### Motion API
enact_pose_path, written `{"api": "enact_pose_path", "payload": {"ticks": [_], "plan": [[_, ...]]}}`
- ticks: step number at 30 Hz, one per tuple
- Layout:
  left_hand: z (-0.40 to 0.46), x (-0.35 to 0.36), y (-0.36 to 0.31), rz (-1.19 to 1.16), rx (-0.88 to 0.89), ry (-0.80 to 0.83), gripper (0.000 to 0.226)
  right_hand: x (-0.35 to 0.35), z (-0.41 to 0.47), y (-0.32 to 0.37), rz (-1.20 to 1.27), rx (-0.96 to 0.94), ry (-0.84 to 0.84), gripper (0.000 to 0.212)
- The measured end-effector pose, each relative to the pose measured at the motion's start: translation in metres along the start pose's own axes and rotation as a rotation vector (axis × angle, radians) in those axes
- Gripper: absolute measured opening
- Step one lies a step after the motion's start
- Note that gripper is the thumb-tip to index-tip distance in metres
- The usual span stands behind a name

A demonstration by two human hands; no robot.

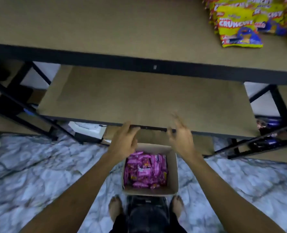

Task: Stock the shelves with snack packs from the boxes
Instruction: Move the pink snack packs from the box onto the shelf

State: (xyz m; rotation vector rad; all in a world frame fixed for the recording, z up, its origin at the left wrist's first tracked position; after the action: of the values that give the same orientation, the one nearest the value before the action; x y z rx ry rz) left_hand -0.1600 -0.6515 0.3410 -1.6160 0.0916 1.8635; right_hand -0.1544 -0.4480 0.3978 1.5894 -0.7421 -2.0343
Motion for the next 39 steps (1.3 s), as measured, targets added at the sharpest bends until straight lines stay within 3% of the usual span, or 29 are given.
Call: {"api": "enact_pose_path", "payload": {"ticks": [3, 8, 15, 27, 33, 36, 39], "plan": [[-0.054, 0.073, 0.029, -0.114, -0.160, 0.237, 0.048, 0.059, -0.040, -0.071, -0.086, 0.254, 0.255, 0.051], [-0.142, 0.159, 0.044, -0.257, -0.374, 0.431, 0.041, 0.140, -0.128, -0.170, -0.208, 0.524, 0.579, 0.046], [-0.201, 0.281, 0.071, -0.426, -0.636, 0.521, 0.029, 0.234, -0.199, -0.270, -0.208, 0.693, 0.746, 0.034], [-0.275, 0.540, 0.121, -0.639, -0.955, 0.534, 0.034, 0.401, -0.278, -0.460, -0.033, 1.026, 0.752, 0.026], [-0.294, 0.622, 0.158, -0.794, -1.187, 0.251, 0.027, 0.474, -0.295, -0.539, 0.073, 1.180, 0.544, 0.035], [-0.301, 0.658, 0.153, -0.927, -1.349, 0.195, 0.029, 0.491, -0.306, -0.548, 0.141, 1.257, 0.432, 0.053], [-0.300, 0.684, 0.153, -0.931, -1.399, 0.210, 0.028, 0.508, -0.310, -0.558, 0.176, 1.306, 0.382, 0.050]]}}
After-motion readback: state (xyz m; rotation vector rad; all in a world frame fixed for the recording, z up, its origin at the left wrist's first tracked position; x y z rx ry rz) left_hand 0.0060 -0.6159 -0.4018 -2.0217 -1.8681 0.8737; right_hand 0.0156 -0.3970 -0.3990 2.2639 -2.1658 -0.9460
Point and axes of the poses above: each hand's wrist, its own z-axis towards the middle knuckle, its own x-axis out of the palm, y = z × x, the point moved 10 cm from there along z, towards the middle knuckle, and after that the axes turned 11 degrees about x, right-handed, at the moved point
